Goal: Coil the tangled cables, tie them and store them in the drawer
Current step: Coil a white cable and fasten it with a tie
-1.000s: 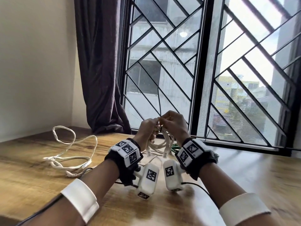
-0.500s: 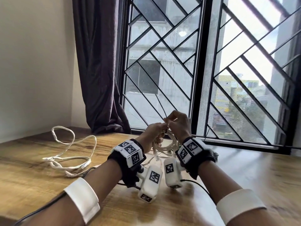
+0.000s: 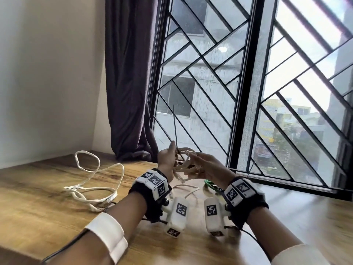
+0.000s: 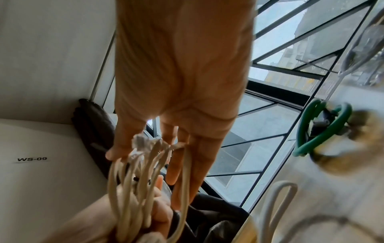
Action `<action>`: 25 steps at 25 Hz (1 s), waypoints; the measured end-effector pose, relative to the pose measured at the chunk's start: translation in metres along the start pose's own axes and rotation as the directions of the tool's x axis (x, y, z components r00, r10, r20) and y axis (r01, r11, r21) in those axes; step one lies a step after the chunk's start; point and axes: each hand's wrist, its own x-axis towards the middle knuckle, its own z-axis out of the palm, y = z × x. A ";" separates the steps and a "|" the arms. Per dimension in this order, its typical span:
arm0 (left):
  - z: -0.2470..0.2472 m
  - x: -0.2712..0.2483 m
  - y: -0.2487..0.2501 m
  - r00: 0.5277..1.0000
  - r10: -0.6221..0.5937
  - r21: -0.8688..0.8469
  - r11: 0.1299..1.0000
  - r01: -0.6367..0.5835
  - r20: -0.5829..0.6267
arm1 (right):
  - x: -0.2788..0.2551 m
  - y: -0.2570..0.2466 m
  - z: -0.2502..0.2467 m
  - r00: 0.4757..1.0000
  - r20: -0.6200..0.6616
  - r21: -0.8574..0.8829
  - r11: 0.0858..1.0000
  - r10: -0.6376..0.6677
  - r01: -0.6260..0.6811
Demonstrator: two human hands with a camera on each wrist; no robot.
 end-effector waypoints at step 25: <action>-0.027 0.036 -0.012 0.984 0.170 0.255 0.951 -0.175 0.043 | 0.055 0.021 0.018 0.976 -0.134 0.269 0.954 0.170 -0.129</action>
